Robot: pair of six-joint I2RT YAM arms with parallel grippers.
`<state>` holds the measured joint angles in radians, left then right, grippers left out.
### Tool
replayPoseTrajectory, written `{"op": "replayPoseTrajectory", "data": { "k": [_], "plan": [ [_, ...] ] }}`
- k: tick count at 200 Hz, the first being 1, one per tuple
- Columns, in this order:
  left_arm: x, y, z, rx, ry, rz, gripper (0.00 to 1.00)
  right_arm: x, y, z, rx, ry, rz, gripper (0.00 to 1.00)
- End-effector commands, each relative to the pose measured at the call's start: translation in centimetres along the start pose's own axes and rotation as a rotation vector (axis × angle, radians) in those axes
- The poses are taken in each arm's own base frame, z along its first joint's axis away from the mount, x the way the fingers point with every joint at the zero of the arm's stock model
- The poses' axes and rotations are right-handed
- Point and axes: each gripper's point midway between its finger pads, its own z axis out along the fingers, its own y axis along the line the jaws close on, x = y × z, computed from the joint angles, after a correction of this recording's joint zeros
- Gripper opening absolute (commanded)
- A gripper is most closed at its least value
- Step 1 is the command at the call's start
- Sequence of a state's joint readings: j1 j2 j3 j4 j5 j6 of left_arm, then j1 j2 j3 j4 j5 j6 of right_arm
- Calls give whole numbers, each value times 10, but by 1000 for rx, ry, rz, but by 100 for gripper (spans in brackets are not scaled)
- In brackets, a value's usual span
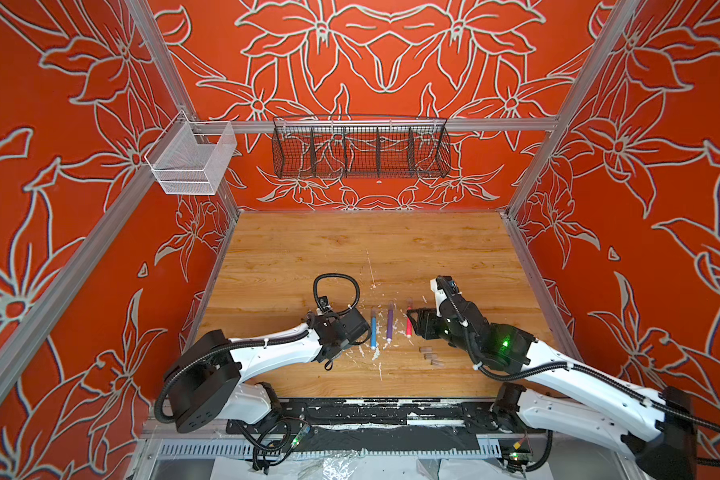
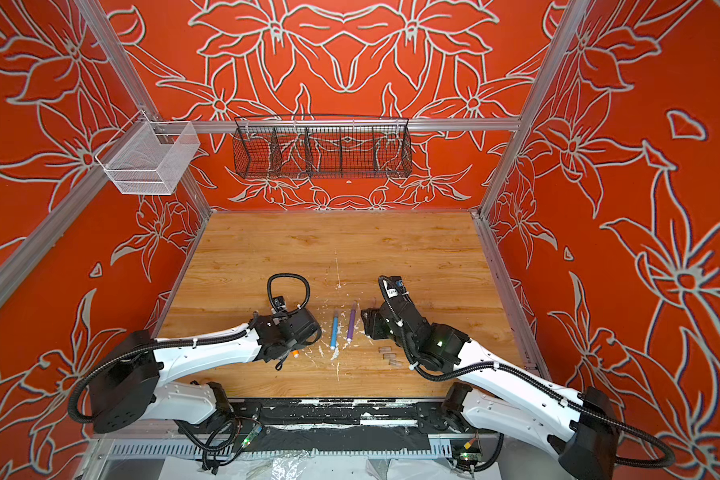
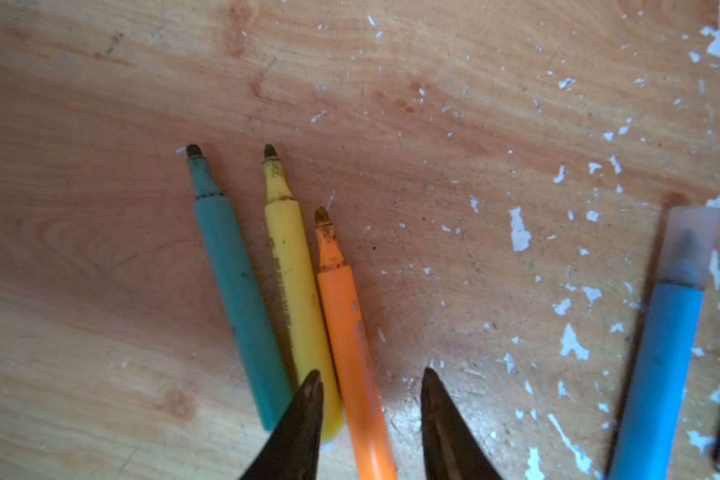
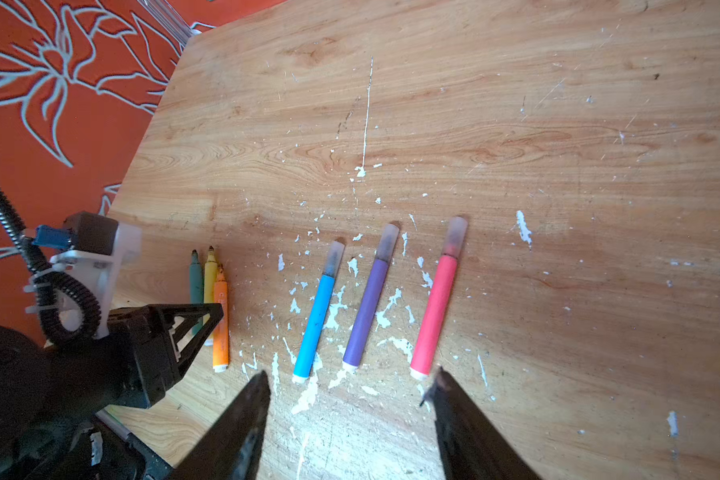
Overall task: Insert the pens into the pen caps
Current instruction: 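Move the open left gripper over the orange marker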
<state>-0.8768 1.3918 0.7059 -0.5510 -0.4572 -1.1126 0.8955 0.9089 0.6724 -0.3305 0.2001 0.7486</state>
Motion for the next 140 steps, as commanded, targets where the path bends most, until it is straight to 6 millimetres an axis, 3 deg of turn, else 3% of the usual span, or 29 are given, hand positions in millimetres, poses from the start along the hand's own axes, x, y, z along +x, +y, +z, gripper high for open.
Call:
{"op": "replayPoseTrajectory", "data": {
  "k": [1, 91, 123, 140],
  "plan": [
    [-2, -7, 4, -6, 1, -42, 36, 1, -3, 0, 3, -1, 18, 64],
    [24, 0, 34, -98, 72, -88, 35, 2, -4, -4, -5, -5, 21, 64],
    [32, -7, 42, -89, 104, -73, 8, 1, -5, -5, 0, -11, 27, 64],
    [26, -15, 38, -65, 98, -46, 0, -2, -5, -4, 4, -23, 50, 64]
  ]
}}
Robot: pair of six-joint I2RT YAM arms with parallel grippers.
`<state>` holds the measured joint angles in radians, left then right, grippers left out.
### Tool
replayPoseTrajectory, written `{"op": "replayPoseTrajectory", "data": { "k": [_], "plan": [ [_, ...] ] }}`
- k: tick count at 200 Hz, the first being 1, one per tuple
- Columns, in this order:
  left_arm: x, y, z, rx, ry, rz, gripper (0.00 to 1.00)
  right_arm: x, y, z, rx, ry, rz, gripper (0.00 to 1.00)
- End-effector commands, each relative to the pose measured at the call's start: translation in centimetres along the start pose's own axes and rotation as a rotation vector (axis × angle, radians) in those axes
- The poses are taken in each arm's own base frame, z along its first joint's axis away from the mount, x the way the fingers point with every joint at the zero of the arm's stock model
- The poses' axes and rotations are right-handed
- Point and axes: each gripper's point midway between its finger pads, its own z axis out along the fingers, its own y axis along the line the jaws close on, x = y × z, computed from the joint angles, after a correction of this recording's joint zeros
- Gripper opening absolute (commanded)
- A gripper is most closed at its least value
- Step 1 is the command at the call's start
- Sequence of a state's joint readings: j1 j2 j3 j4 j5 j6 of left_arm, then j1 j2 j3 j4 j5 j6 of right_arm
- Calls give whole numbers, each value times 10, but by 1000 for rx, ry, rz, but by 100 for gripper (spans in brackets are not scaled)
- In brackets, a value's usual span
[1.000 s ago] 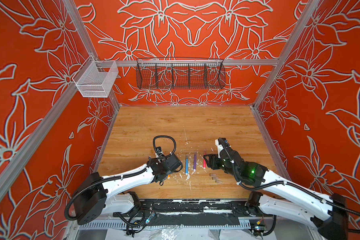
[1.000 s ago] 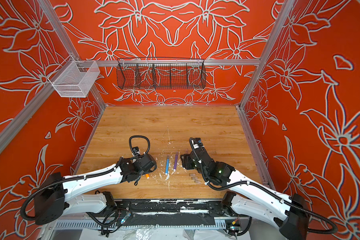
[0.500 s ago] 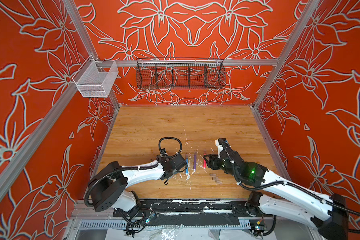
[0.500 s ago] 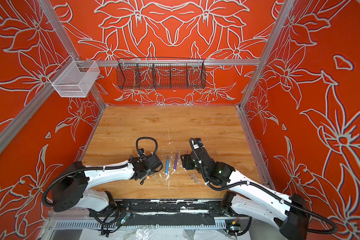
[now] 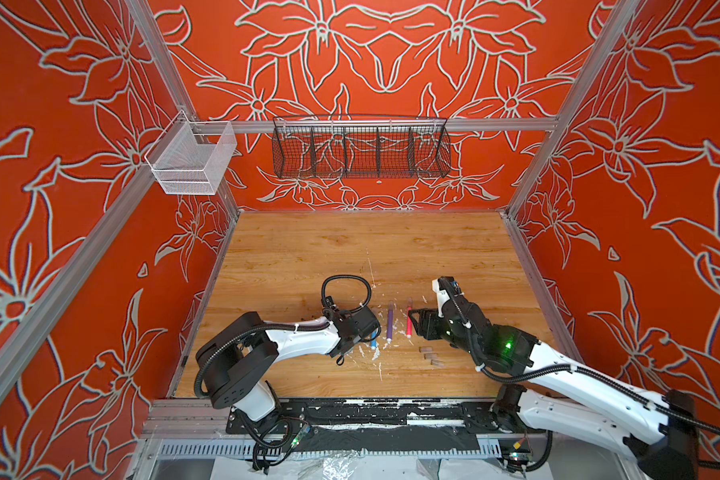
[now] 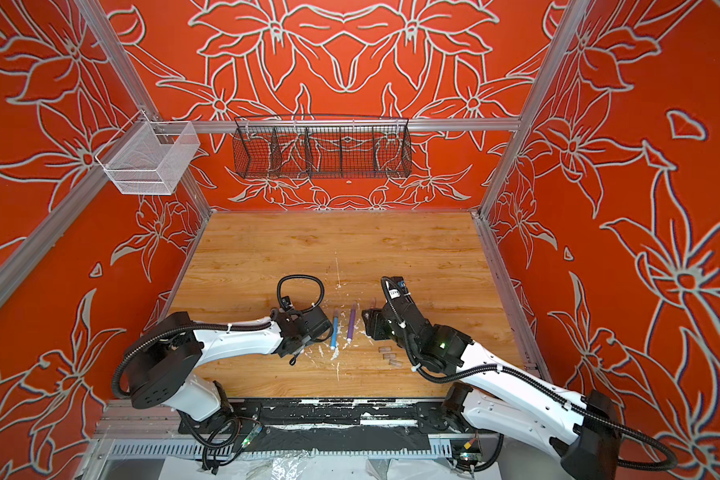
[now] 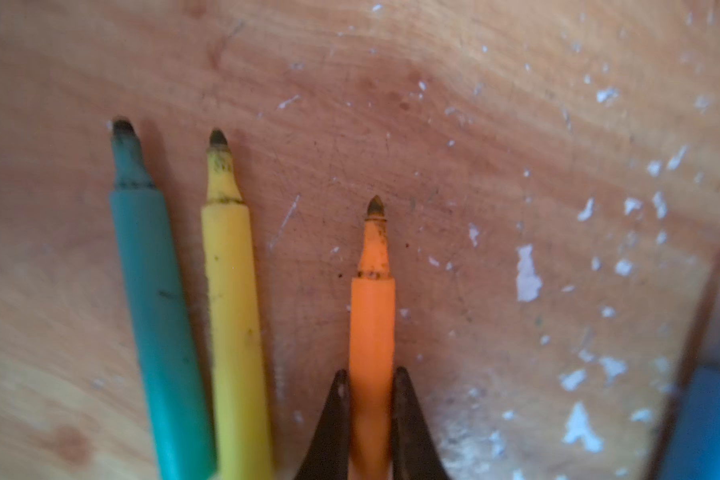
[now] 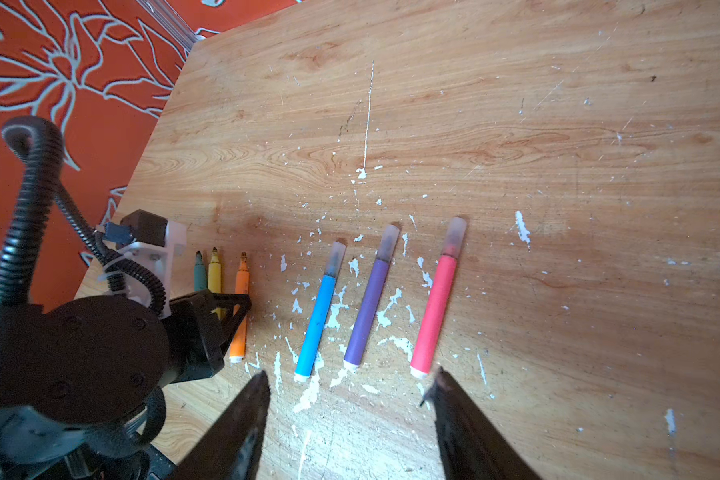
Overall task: Insert the pens into the pen caps
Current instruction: 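Move the open left gripper over the orange marker, then grasp the orange marker with the left gripper and lift it upright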
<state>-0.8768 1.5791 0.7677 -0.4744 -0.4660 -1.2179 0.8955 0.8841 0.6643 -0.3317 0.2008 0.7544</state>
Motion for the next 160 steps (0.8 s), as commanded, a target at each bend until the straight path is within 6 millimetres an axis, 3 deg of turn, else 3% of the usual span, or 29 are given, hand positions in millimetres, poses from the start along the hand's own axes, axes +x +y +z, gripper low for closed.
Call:
{"op": "replayPoseTrajectory", "data": {
  "k": [1, 22, 76, 107, 143, 152, 160],
  "plan": [
    [20, 5, 10, -22, 88, 42, 0, -1, -5, 0, 13, -14, 43, 64],
    [2, -9, -10, 36, 51, 90, 0, -6, 7, 4, -47, -38, 92, 68],
    [-49, -57, -94, 359, -142, 253, 0, -19, 71, 39, -304, 50, 204, 67],
    [-45, -81, -131, 576, -209, 361, 0, -18, 107, 60, -440, 112, 247, 65],
    [-33, -93, -148, 690, -244, 432, 0, -13, 128, 74, -524, 161, 281, 62],
    [-31, -94, -150, 709, -244, 443, 0, -12, 129, 76, -531, 164, 285, 59],
    [-29, -96, -151, 727, -244, 451, 0, -11, 128, 77, -530, 164, 289, 49]
  ]
}}
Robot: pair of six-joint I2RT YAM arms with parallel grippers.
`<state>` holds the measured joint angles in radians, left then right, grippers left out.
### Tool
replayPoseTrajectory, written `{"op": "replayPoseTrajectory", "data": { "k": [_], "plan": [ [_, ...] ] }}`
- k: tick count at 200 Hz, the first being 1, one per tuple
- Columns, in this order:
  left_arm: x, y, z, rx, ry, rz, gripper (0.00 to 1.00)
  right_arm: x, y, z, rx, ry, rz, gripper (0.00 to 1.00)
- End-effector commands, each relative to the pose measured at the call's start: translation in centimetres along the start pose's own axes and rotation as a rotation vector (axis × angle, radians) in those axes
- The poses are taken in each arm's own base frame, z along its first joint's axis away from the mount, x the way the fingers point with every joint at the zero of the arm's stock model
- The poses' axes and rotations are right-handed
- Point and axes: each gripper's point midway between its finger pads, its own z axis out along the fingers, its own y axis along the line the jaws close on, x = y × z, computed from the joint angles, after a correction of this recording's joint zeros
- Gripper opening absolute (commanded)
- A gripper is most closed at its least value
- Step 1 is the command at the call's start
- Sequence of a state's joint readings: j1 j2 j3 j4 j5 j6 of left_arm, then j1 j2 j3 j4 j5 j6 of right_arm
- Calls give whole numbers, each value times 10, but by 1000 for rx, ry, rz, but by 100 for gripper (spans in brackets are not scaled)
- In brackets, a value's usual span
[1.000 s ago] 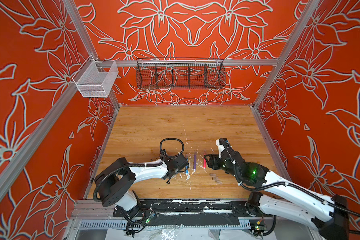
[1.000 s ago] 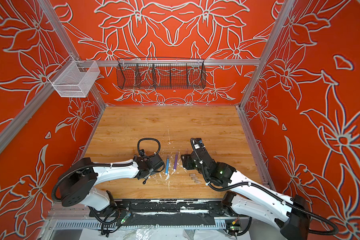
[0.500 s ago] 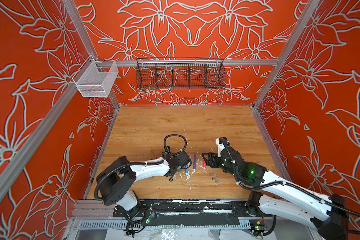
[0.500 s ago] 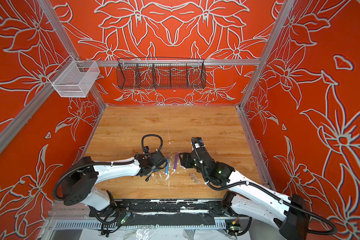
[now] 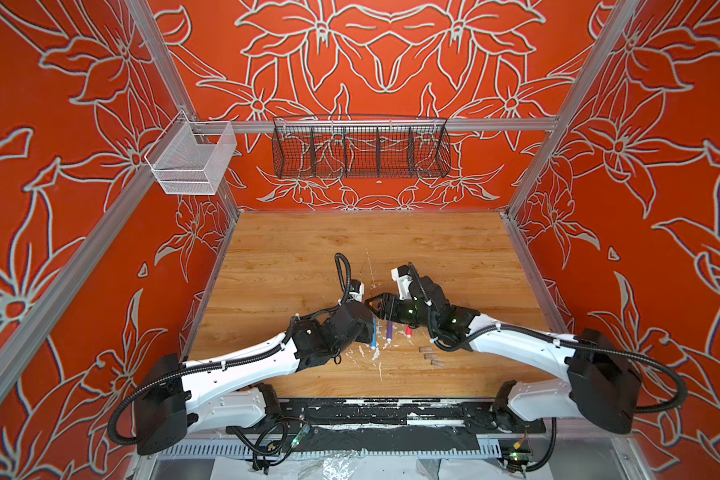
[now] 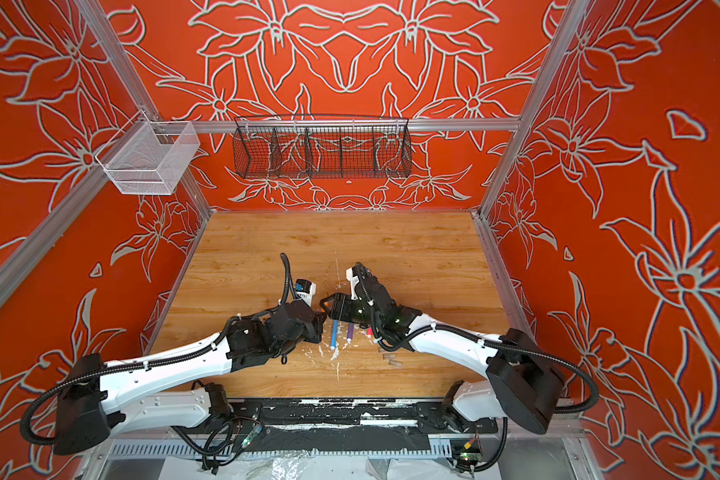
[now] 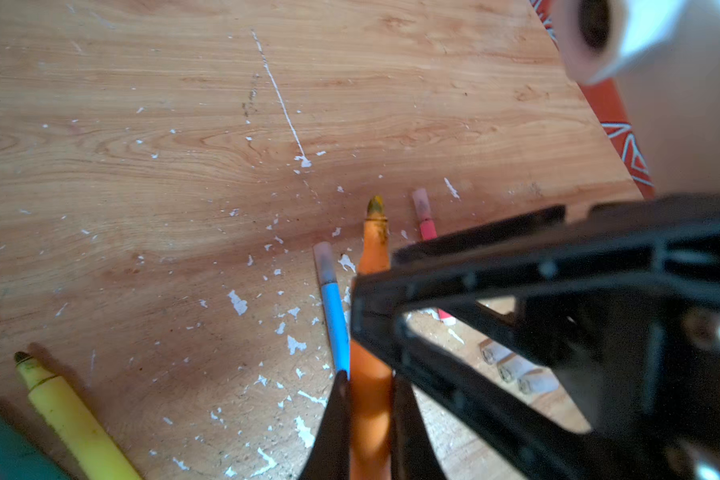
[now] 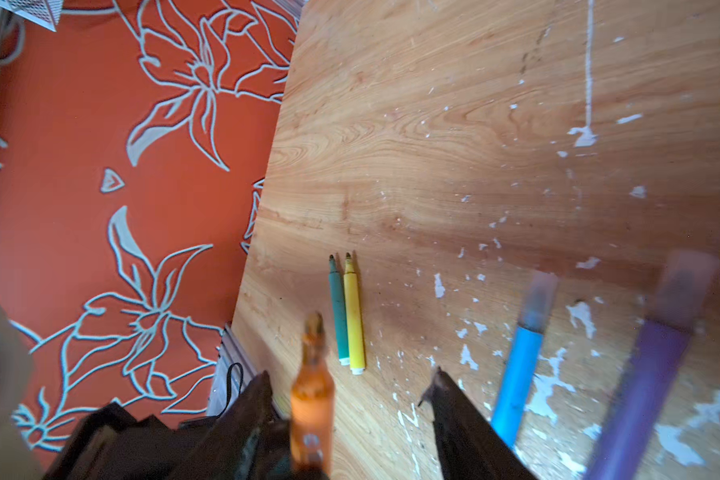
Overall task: Insert the pens into the pen caps
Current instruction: 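Grasp the orange marker with the left gripper and lift it upright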
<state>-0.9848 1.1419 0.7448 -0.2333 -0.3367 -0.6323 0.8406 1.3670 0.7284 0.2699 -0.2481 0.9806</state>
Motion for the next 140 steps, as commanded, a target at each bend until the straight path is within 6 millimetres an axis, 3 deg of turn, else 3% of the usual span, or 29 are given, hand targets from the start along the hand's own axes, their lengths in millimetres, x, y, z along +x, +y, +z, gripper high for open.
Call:
{"op": "replayPoseTrajectory", "data": {
  "k": [1, 48, 59, 77, 106, 120, 140],
  "plan": [
    [-6, -17, -2, 90, -37, 59, 0, -10, 35, 1, -134, -12, 18, 48],
    [-7, -25, -5, 143, -57, 65, 0, -9, 31, -2, -134, -25, 50, 8],
    [-8, -26, -4, 142, -60, 64, 9, -8, 31, -3, -140, -26, 61, 1],
    [-6, -27, -1, 148, -54, 69, 26, -9, 31, -8, -142, -41, 79, 0],
    [-2, -31, 3, 180, -58, 75, 32, -12, 32, -17, -160, -77, 106, 0],
    [0, -31, 4, 185, -62, 73, 30, -13, 34, -20, -165, -84, 110, 0],
    [2, -29, 6, 177, -62, 78, 14, -13, 32, -21, -161, -90, 119, 0]
  ]
}}
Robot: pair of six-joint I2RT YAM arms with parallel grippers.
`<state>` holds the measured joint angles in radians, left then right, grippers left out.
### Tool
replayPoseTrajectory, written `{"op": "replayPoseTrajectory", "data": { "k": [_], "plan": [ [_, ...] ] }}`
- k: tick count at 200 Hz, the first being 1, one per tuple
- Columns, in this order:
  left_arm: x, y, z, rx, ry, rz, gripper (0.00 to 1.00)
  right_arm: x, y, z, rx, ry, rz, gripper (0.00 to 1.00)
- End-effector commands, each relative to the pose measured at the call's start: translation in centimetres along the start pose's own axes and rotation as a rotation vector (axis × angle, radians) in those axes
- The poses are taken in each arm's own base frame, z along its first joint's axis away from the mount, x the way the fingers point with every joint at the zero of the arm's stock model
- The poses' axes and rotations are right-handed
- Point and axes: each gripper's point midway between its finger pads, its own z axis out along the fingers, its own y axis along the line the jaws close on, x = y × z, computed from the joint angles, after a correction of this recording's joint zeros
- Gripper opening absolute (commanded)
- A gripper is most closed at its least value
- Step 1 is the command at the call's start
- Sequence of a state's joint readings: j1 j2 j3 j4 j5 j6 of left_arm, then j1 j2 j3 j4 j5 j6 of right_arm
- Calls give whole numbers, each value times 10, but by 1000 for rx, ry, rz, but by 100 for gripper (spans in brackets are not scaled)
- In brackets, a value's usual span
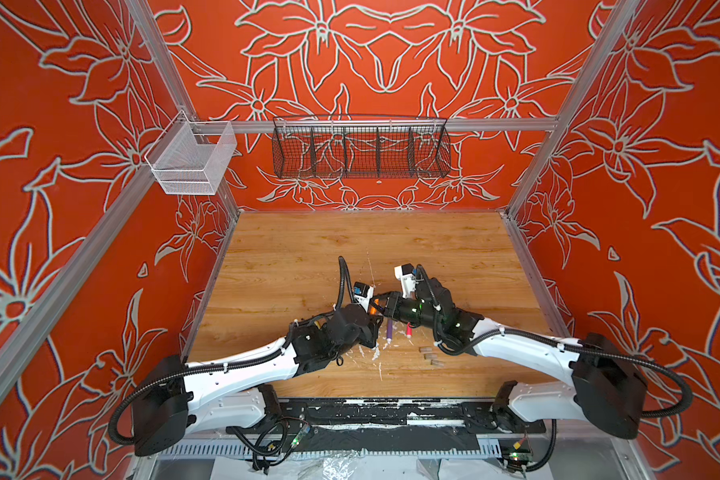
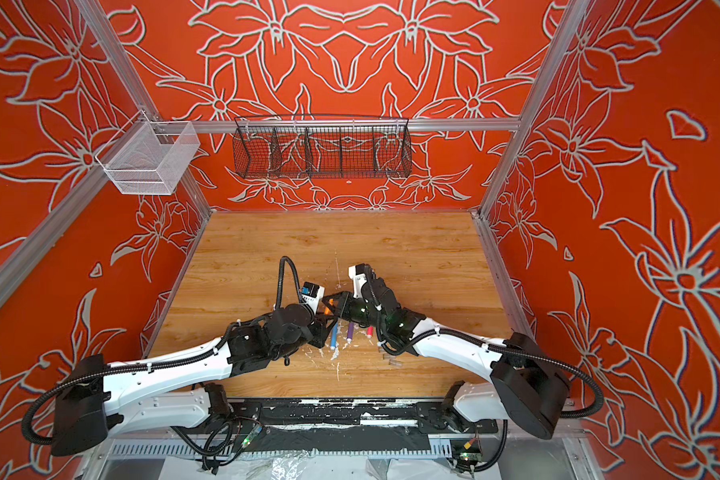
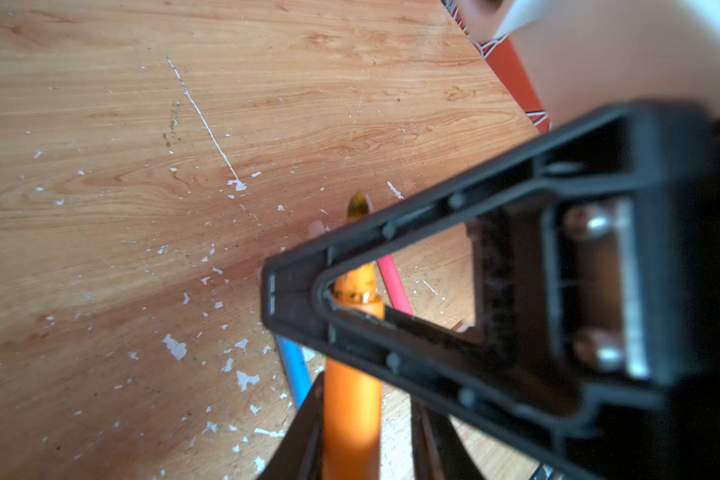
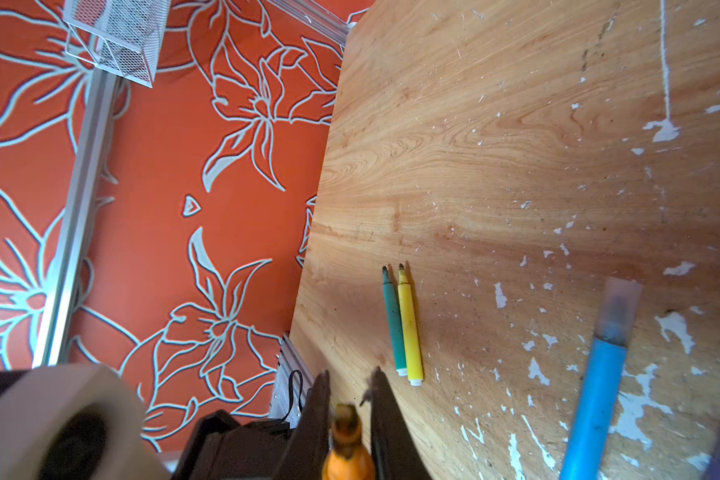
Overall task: Insert the pens into the pen caps
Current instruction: 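Grasp the orange marker with the left gripper and lift it upright, then hold the orange marker upright while the right gripper grasps a translucent cap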
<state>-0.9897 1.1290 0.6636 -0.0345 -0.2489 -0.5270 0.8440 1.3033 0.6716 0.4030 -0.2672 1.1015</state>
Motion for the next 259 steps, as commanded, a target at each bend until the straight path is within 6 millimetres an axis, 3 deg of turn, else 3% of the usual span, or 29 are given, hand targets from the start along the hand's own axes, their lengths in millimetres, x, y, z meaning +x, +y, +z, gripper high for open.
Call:
{"op": "replayPoseTrajectory", "data": {
  "k": [1, 10, 18, 41, 58, 92, 128, 158, 259],
  "plan": [
    [0, -6, 4, 28, -16, 8, 12, -5, 8, -5, -32, -40, 27, 0],
    [1, -3, 4, 15, -16, 5, 0, -4, 6, -6, -27, -42, 27, 0],
    [2, -1, 5, 6, -16, 6, 0, -4, 4, -8, -12, -44, 22, 0],
    [5, 3, 8, 13, -20, -1, 0, -5, -15, -24, 128, -51, -22, 26],
    [9, 13, 13, 41, -5, -45, 0, -2, -43, -50, 309, -47, -71, 36],
    [10, 25, 17, 53, -16, -38, 0, 13, -91, -103, 598, 9, -111, 40],
    [9, 24, 19, 55, -18, -11, 0, 46, -130, -122, 698, 108, -59, 40],
    [8, 24, 18, 57, -22, 1, 0, 55, -150, -127, 750, 124, -48, 41],
    [7, 24, 17, 55, -23, -3, 0, 63, -183, -122, 868, 168, -67, 43]
  ]
}}
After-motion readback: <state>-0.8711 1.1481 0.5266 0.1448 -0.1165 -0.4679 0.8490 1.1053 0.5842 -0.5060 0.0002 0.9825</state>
